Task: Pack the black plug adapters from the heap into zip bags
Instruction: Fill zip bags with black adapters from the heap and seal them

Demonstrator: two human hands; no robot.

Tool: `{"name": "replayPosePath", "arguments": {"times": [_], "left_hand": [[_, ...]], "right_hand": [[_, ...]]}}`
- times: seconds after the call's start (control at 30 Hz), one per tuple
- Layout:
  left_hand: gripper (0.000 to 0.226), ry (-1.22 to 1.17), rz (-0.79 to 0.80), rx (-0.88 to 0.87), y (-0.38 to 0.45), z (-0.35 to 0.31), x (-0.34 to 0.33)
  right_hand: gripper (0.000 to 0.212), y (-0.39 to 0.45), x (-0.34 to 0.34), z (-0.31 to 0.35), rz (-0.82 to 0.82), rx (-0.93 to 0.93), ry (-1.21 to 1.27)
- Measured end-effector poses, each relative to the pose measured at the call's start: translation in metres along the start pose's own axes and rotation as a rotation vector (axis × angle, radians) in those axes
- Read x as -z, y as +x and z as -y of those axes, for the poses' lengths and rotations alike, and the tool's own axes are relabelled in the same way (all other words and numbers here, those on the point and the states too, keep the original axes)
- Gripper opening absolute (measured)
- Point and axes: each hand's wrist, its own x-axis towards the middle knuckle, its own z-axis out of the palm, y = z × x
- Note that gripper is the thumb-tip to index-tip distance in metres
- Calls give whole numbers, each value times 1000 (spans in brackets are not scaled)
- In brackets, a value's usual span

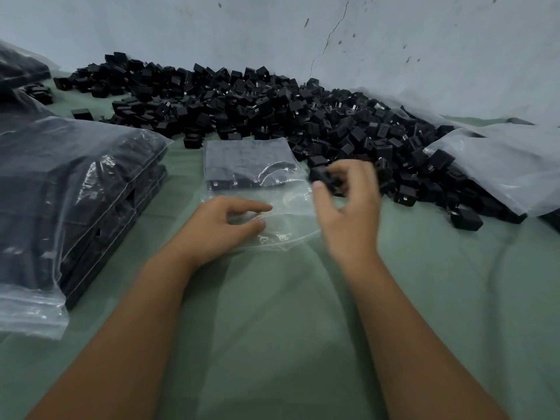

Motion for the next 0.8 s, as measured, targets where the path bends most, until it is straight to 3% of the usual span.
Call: {"name": "replayPosePath", "arguments": {"times": [0.13, 0.23, 0.33, 0.4, 0.6, 0.8], "left_hand": [[16, -89, -176, 34, 2, -2, 0], [15, -174, -305, 73, 1, -3, 3], [10, -344, -372, 38, 1, -8, 6], [8, -393, -312, -26, -1, -13, 6], [10, -410, -220, -102, -3, -16, 6], [6, -426, -326, -97, -3, -19, 1]], "right_hand": [[24, -22, -27, 37, 335, 337, -106], [27, -28, -33, 42, 387, 427, -304], [26, -26, -30, 36, 505, 367, -556], [27, -24, -29, 32, 564, 286, -653], [40, -28, -31, 34, 565, 190, -587], [31, -24, -33, 32, 559, 101, -649]]}}
